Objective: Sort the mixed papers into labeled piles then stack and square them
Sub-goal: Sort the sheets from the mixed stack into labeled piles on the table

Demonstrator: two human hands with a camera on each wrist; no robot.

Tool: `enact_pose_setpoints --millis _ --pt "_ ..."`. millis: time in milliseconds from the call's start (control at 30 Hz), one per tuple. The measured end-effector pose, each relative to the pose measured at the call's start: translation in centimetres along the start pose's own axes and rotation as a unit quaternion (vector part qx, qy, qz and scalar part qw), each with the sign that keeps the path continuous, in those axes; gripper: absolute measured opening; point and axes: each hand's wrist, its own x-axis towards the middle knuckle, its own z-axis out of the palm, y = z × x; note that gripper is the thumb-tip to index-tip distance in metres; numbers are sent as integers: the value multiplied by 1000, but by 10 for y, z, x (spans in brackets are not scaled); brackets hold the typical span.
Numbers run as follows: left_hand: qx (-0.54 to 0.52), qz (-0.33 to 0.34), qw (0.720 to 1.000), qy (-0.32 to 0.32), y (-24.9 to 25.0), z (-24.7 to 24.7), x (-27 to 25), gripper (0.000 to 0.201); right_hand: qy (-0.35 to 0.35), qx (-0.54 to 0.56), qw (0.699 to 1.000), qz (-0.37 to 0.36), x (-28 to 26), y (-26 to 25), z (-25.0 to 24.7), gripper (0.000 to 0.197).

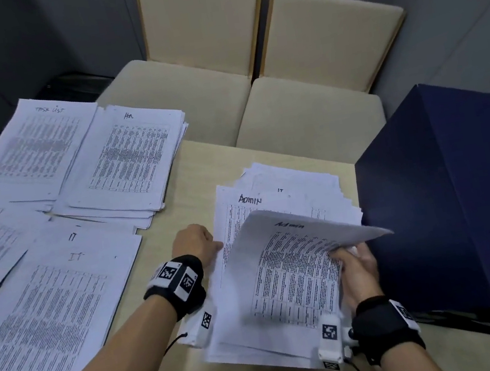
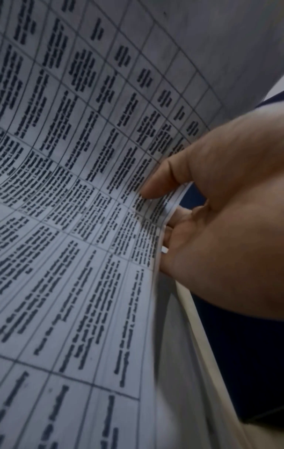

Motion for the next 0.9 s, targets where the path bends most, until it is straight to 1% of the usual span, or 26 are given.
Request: enact_pose_setpoints --millis 67,133,167,233,267,333,400,467,500,567,600,633,667,700,800,833,900 --pt "14 34 999 20 1 0 1 37 1 7 1000 5 -1 -4 2 24" --pt "57 71 995 34 6 -4 1 34 -3 18 1000 13 -3 -7 3 22" --pt "96 89 991 38 10 -7 0 31 -14 28 999 13 -5 -9 4 22" --pt "203 124 970 50 16 -14 -2 31 -42 43 998 13 -8 -11 5 26" --pt "239 148 958 60 19 -18 -4 32 -48 44 998 14 -8 -11 4 28" --pt "258 197 942 87 23 -25 -8 32 -49 42 998 8 -8 -10 5 30" --pt "219 244 938 111 23 -29 -11 31 -47 33 998 1 -7 -6 5 30" --pt "139 284 942 117 17 -30 -12 32 -51 32 998 7 -8 -5 4 30" --pt "83 301 945 94 14 -30 -13 31 -52 33 998 12 -8 -5 4 30" --pt "-82 319 944 3 8 -29 -19 20 -54 35 998 22 -6 -4 4 28" --pt "-161 315 934 -45 7 -28 -23 14 -57 44 997 30 -6 -4 5 27" --pt "-210 300 927 -82 5 -27 -25 17 -54 58 996 39 -5 -2 5 29" --pt "-233 287 923 -106 2 -27 -27 22 -50 67 996 40 -4 1 6 30" --pt "-232 271 928 -108 0 -25 -27 26 -44 67 996 36 -5 3 7 29" --pt "-238 212 946 -58 -4 -19 -25 33 -36 50 998 24 -10 1 8 24" --pt "-253 188 947 -64 -3 -18 -26 33 -34 49 998 25 -12 0 9 25" --pt "-266 165 943 -113 -2 -12 -28 35 -32 52 997 38 -11 -2 11 24"
